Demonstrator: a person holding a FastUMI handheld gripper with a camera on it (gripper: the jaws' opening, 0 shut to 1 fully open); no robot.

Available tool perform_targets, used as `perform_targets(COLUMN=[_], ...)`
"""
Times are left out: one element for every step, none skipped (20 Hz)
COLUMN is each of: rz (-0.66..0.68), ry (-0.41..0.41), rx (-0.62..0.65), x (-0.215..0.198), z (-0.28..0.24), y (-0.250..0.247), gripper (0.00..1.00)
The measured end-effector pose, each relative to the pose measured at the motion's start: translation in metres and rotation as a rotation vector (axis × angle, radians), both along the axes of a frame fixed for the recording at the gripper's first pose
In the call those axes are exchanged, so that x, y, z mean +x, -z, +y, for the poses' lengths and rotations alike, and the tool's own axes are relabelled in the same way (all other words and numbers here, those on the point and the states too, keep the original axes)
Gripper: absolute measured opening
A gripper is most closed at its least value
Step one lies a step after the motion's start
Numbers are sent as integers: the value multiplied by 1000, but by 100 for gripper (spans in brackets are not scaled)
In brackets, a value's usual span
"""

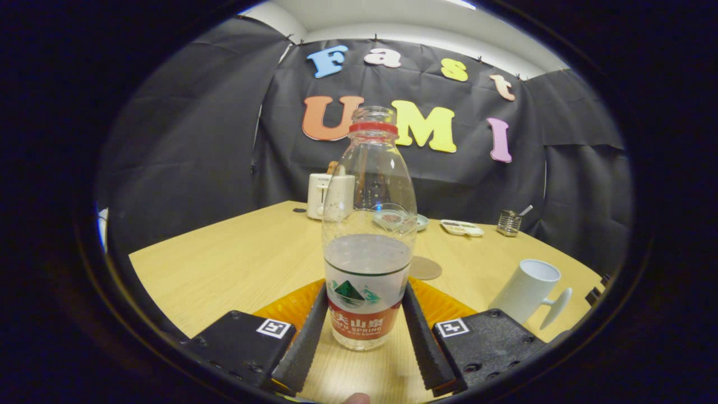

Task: Take the bottle from table, then pour the juice into the cup, finally place the bottle on the coaster

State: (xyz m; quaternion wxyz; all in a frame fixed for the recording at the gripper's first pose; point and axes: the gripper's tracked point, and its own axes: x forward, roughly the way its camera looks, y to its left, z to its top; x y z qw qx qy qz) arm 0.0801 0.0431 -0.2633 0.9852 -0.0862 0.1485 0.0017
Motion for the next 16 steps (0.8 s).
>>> perform_targets(rz=[-4, -7, -11, -17, -22, -25, -20, -12, -9, -17, -30, -40, -45, -42, -46, -52], ry=[-7, -14, -18, -23, -32, -43, -37, -26, -24, -25, -24, -28, -30, -25, -15, -11], rx=[1, 5, 20, 46, 82, 115, 140, 171, 202, 228, 255, 288, 322, 343, 360, 379], x=[-1, -2, -4, -5, -7, -9, -12, -13, -15, -16, -16, -15, -13, -12, -10, -9], z=[2, 4, 5, 7, 11, 14, 13, 9, 9, 10, 10, 10, 9, 7, 4, 3], y=[-6, -12, -21, -29, -38, -46, -52, -56, -62, -70, -79, -85, -91, -94, -101, -108], gripper=[79, 78, 78, 78, 77, 77, 77, 77, 76, 76, 76, 76, 76, 76, 76, 76])
